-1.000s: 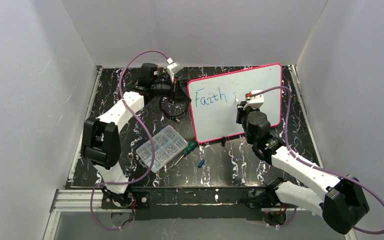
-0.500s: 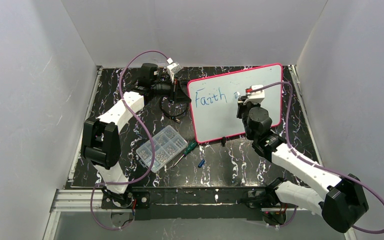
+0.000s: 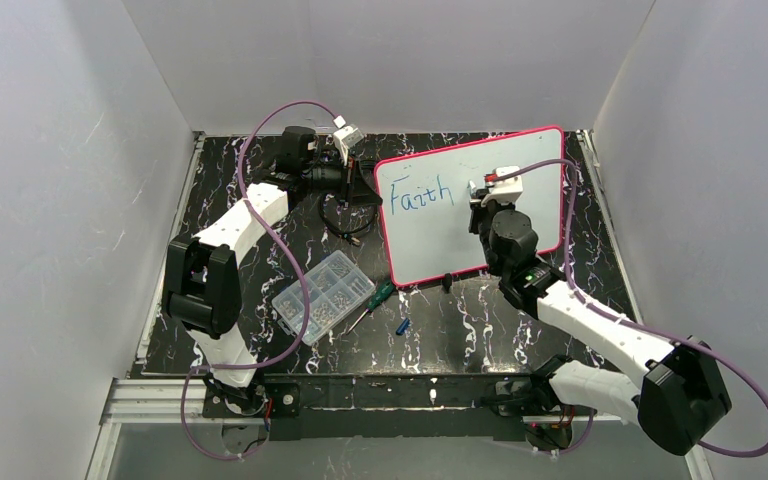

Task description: Write a sentence on the whiteboard

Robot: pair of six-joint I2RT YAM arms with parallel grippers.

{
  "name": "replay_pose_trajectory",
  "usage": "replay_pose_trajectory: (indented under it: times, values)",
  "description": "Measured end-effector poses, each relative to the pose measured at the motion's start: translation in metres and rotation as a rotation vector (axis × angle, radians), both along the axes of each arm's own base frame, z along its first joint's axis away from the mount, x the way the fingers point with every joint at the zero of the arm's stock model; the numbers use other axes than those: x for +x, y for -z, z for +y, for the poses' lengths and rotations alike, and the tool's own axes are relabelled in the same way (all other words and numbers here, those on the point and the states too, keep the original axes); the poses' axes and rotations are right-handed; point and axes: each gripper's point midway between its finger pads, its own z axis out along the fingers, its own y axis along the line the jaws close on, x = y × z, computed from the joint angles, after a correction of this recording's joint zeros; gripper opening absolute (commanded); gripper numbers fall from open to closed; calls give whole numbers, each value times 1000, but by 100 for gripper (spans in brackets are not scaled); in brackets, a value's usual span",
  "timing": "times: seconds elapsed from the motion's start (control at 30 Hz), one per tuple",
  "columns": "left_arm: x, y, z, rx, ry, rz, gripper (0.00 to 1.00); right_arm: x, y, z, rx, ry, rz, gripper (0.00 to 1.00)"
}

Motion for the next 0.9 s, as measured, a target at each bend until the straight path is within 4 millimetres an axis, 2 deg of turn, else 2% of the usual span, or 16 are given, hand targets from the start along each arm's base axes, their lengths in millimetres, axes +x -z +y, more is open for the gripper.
replay_pose_trajectory:
  times: [0.13,0.37,0.7,0.9]
  values:
    - [0,0,0,0,1,2,0,-2,-4,-1,5,-1,-7,1]
    - [-1,0,0,0,2,3,0,-10,-27,-14,45,25,-60,1]
    - [-2,-1,0,0,4,2,0,-4,-11,-12,15,32,-21,1]
    - [-2,-1,0,0,4,1,0,-2,-9,-13,13,35,-17,1]
